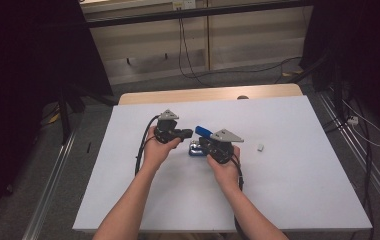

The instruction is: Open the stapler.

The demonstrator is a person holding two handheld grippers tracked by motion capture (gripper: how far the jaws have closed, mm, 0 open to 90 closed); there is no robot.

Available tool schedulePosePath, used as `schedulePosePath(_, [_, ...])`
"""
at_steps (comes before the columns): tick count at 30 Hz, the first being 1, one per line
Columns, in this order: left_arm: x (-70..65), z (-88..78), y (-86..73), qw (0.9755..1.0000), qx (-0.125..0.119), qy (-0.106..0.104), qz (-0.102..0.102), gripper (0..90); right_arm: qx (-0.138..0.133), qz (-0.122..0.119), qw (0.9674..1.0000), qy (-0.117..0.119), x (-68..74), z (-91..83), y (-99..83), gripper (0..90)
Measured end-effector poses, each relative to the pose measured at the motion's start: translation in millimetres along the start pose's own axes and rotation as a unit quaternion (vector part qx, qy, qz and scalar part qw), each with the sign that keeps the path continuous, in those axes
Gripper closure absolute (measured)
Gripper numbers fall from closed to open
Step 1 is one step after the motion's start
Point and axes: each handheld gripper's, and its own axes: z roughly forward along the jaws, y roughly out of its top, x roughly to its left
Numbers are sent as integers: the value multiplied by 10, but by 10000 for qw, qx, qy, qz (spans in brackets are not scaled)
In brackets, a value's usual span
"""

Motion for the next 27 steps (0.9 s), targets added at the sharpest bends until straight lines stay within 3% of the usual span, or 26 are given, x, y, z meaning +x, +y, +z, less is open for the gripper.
schedulePosePath(12, [-67, 86, -66, 9996, 197, -143, 149, 893, -27, 16, 10000, 1, 3, -3, 5, 900])
schedulePosePath(16, [-71, 99, -94, 9996, 194, -81, 176, 894, 4, -2, 10000, -14, 20, 10, 1, 900])
schedulePosePath(18, [-84, 100, -98, 9993, 258, -66, 257, 897, 46, -60, 10000, -31, 36, 21, -2, 900])
schedulePosePath(20, [-89, 109, -108, 9993, 270, -46, 257, 898, 90, -276, 9996, -51, 74, 37, -3, 900])
schedulePosePath(27, [-94, 108, -115, 9990, 297, -19, 332, 900, 127, -354, 9991, -176, 116, 75, 39, 900])
